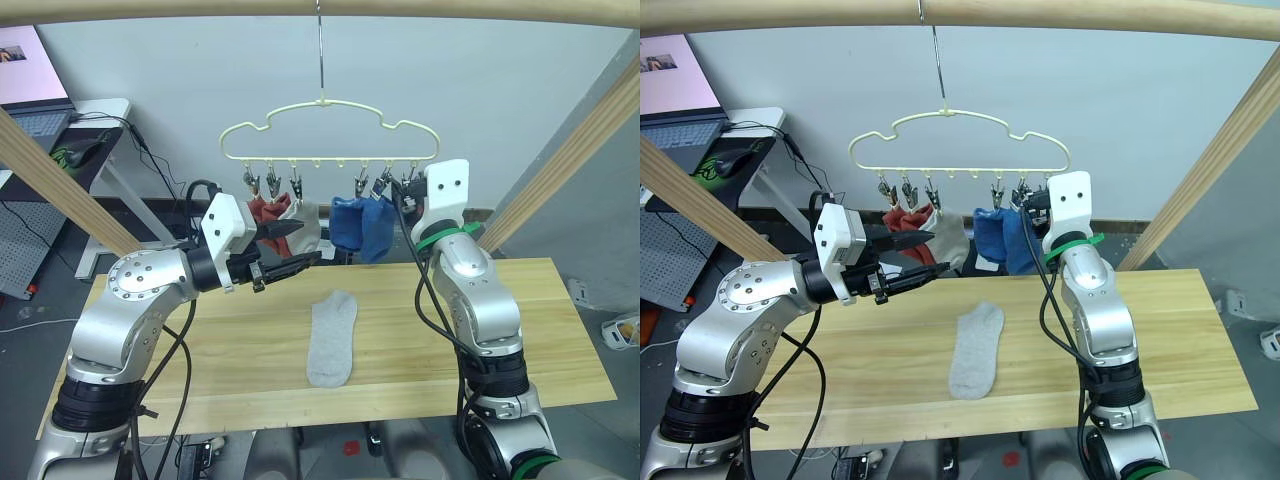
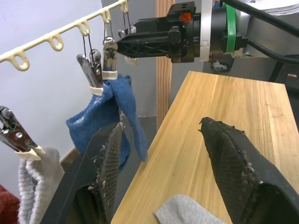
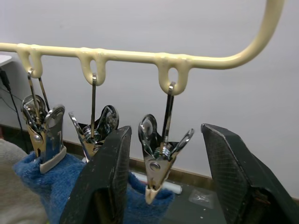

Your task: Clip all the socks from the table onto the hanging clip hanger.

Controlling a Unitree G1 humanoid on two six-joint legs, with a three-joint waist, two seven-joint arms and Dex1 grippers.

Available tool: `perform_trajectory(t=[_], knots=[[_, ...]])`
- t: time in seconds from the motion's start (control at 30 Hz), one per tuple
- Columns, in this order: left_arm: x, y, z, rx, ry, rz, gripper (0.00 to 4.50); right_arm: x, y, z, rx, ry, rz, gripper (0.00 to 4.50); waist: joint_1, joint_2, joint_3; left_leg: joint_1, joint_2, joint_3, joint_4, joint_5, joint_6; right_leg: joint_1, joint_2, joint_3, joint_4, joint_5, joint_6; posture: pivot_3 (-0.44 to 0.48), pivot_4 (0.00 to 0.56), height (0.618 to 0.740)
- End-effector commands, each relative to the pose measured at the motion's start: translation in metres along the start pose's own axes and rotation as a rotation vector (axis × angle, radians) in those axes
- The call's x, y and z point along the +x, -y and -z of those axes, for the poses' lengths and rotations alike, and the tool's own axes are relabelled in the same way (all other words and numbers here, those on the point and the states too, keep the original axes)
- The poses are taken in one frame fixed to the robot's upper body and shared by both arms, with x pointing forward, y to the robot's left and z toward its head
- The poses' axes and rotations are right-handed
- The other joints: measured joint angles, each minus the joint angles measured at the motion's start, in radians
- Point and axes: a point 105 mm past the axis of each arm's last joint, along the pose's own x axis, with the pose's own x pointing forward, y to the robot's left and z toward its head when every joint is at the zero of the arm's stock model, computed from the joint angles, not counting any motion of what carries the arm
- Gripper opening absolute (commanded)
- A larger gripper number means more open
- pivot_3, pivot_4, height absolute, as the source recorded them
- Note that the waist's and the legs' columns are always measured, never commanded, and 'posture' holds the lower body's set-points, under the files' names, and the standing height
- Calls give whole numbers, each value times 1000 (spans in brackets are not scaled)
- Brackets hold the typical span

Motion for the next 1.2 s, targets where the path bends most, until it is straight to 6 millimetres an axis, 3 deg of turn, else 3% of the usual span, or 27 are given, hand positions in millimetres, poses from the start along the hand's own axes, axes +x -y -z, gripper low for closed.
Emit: perform_trajectory(t=[0.03,0.53,0.9,1.2], knots=[[0,3,-7,34,19,11,2903,2,-7,-20,47,69,-31,2473,0,0,0,0,0,0,0,0,0,0,0,0,0,0,0,-115,203,738],[-2,4,-7,37,9,5,2903,12,-21,-21,132,55,-67,2473,0,0,0,0,0,0,0,1,-1,0,0,0,1,0,0,-99,204,738],[-3,5,-5,34,6,4,2903,5,-18,-21,107,66,-59,2473,0,0,0,0,0,0,0,1,-1,0,0,0,1,0,0,-103,205,738],[-3,4,-4,36,7,6,2903,0,-2,-18,48,54,23,2473,0,0,0,0,0,0,0,1,-1,0,0,0,1,0,0,-109,205,738]])
